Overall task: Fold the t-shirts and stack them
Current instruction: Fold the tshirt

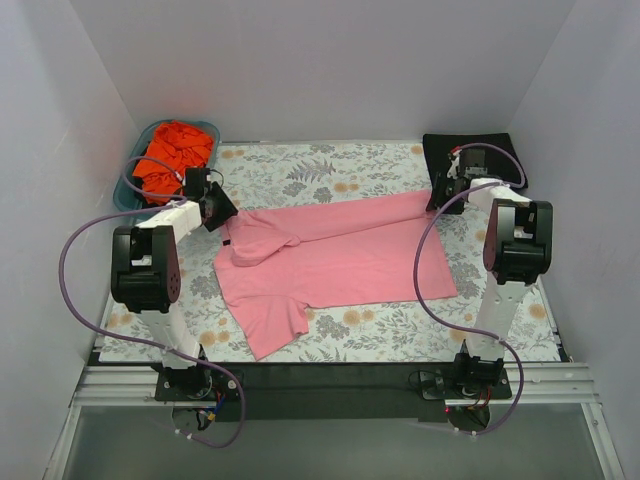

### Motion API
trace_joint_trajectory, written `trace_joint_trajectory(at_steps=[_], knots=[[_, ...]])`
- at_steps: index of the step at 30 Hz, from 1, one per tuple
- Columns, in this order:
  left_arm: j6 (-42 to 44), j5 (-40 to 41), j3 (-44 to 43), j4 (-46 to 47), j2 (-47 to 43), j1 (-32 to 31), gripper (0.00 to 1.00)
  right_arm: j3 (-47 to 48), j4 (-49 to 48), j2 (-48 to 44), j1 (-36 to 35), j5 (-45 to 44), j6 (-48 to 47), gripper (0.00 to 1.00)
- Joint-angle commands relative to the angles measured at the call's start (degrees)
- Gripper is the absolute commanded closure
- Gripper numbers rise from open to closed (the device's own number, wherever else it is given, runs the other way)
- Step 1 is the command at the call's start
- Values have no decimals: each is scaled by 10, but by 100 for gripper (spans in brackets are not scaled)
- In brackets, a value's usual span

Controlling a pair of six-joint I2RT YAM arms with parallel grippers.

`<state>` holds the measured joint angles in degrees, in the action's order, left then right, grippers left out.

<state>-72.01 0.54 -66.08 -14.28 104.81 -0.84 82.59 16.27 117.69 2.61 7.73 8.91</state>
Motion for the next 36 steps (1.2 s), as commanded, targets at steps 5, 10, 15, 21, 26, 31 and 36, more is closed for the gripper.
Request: trace_joint_trajectory(at_steps=[5,10,15,21,26,31,36], knots=[[29,-1,-7,19,8,1,55,-44,-25,-33,17,25,15,49],[37,-4,-1,20,15,1,55,-55,-26,-37,19,37,16,52],[40,-4,-2,23,19,1,57,-60,-26,-37,20,66,20,59],[44,-4,-4,26,23,1,74,-59,-25,-32,20,71,22,72],[49,-4,-15,25,21,1,99,-49,-25,-38,20,66,20,93],[51,8,-34,24,18,1,100,-43,-24,-49,20,62,19,99],[59,32,-61,14,21,1,100,-41,-13,-72,20,47,19,99]])
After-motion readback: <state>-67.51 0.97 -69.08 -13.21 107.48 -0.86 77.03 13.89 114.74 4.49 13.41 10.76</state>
